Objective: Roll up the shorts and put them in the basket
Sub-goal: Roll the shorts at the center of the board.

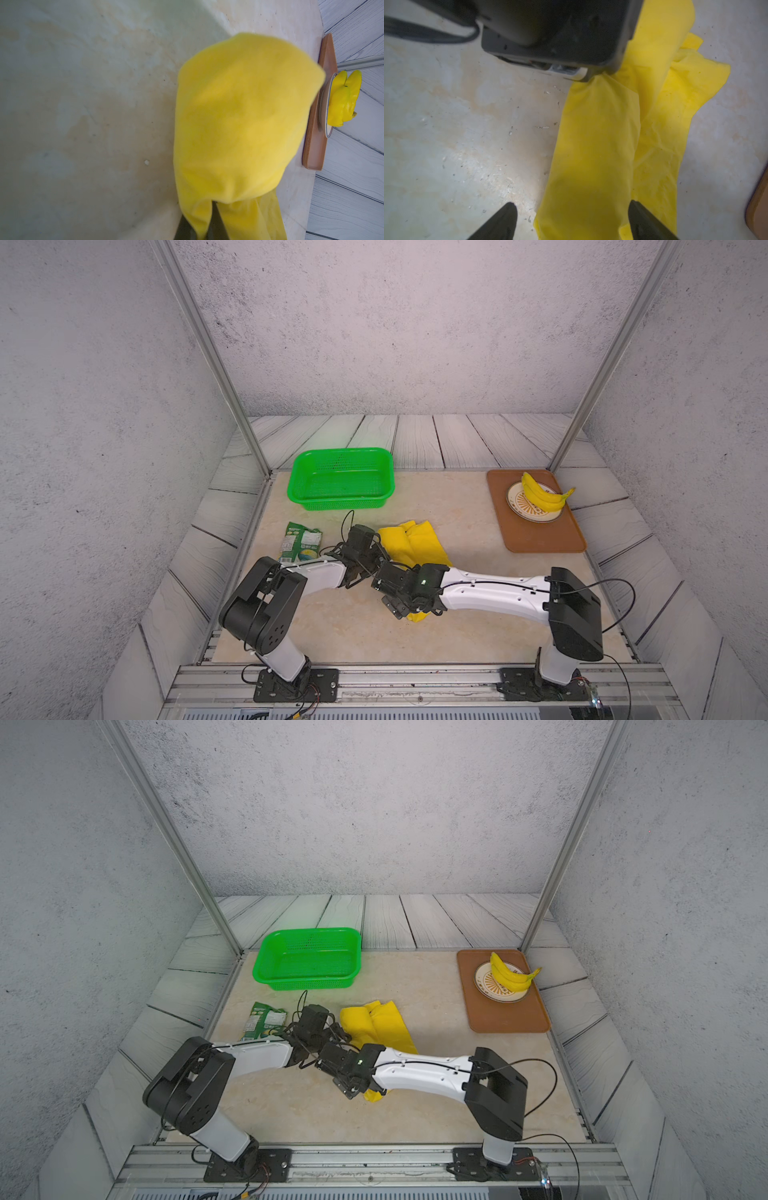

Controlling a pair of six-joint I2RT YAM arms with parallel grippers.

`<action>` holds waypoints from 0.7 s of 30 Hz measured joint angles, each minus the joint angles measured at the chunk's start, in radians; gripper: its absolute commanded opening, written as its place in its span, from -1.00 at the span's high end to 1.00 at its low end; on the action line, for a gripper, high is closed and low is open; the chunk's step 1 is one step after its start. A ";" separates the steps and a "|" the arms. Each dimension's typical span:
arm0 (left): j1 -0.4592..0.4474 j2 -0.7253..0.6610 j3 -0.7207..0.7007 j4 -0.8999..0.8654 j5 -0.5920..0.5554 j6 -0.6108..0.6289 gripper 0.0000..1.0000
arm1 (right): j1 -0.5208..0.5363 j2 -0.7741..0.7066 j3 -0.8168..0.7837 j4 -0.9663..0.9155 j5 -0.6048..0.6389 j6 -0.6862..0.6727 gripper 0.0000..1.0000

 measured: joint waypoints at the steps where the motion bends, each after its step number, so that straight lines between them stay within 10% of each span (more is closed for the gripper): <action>1: 0.000 -0.001 -0.001 0.001 0.000 -0.002 1.00 | 0.006 0.024 0.005 0.000 0.016 -0.002 -0.76; 7: 0.000 -0.004 -0.005 0.005 0.002 -0.020 1.00 | 0.014 0.113 0.005 0.020 0.126 -0.003 -0.59; 12: 0.001 -0.005 -0.006 0.008 0.003 -0.032 0.98 | 0.014 0.129 -0.031 0.072 0.197 -0.008 -0.02; 17: 0.019 -0.030 -0.018 -0.010 0.007 -0.034 -0.19 | 0.014 0.096 -0.107 0.182 0.181 -0.032 0.28; 21: 0.058 -0.072 -0.021 -0.049 0.017 -0.022 -0.44 | -0.004 0.013 -0.193 0.284 0.080 -0.049 0.28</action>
